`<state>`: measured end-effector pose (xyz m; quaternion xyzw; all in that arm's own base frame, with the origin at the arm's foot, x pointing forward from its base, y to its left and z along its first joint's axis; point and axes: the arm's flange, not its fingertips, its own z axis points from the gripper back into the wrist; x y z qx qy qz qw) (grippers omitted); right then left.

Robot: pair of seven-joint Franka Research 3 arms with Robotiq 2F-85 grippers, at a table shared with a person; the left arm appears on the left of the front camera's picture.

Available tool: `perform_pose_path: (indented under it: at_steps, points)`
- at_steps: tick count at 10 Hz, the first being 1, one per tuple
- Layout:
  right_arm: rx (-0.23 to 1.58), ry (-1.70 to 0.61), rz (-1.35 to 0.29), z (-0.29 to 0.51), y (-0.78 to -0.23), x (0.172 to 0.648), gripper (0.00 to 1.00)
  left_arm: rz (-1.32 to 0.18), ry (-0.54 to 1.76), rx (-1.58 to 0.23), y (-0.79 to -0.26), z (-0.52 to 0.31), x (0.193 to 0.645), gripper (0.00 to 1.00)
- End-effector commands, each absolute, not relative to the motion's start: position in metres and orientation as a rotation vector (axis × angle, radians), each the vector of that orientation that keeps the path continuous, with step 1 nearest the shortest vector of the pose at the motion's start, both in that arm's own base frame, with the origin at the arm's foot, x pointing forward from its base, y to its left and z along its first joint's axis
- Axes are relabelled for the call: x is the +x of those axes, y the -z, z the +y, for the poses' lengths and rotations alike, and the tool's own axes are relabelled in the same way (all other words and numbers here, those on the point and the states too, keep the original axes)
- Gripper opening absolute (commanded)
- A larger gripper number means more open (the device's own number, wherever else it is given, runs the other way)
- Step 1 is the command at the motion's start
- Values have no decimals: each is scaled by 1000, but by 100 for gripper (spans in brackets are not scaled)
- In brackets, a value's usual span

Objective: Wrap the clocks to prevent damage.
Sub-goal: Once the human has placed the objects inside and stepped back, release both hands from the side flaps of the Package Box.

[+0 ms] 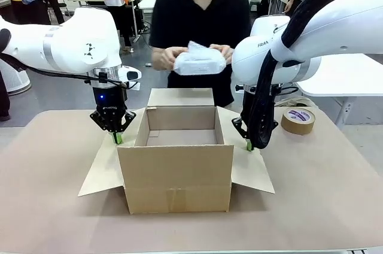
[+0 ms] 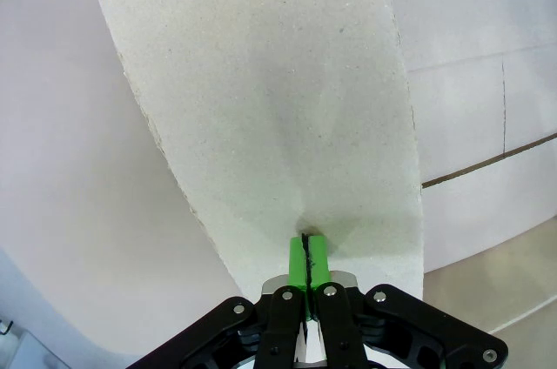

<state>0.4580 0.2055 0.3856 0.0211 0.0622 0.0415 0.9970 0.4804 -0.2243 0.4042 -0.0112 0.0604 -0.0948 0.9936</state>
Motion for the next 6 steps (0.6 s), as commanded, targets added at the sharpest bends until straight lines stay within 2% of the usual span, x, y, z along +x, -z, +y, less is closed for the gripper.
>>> perform_pose_path:
  at_steps: [1, 6]
  points:
    - [29, -73, 122, 206, -385, 457, 1, 124, 190, -20, -404, -224, 479, 0]
    - [29, -73, 122, 206, -385, 457, 1, 124, 190, -20, -404, -224, 479, 0]
